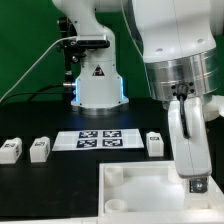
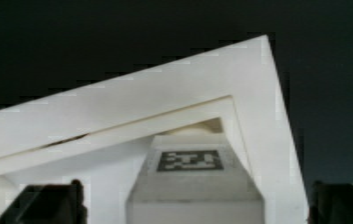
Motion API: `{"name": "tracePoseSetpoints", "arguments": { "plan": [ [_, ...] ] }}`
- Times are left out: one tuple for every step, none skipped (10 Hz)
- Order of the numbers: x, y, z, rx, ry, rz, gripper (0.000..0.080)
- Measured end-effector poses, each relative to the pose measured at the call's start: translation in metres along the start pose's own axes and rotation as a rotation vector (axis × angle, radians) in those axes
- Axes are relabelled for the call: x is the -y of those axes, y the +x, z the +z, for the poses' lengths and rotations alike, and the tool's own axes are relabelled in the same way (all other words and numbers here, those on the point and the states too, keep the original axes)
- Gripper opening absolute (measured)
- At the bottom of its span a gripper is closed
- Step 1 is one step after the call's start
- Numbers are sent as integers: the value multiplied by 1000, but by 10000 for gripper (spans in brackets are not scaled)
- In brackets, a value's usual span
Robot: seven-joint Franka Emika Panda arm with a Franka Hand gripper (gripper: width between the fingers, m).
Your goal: Assemble one leg
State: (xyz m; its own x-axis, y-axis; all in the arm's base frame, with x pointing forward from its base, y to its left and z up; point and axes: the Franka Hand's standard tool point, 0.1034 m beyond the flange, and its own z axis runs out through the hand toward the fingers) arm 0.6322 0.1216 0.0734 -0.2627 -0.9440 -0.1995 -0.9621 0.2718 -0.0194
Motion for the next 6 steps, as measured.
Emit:
{"name": "tracePoseSetpoints", "arguments": {
  "plan": [
    [-3,-4,-7,5,18,-9,645],
    [-9,-8,-16,14,20,-7,645],
    [-10,-13,-23,21,26,-11,649],
    [-11,-15,-24,22,27,-18,649],
    [-11,-15,-22,21,25,-21,649],
    [-11,-15,-22,21,25,-22,649]
  ]
}}
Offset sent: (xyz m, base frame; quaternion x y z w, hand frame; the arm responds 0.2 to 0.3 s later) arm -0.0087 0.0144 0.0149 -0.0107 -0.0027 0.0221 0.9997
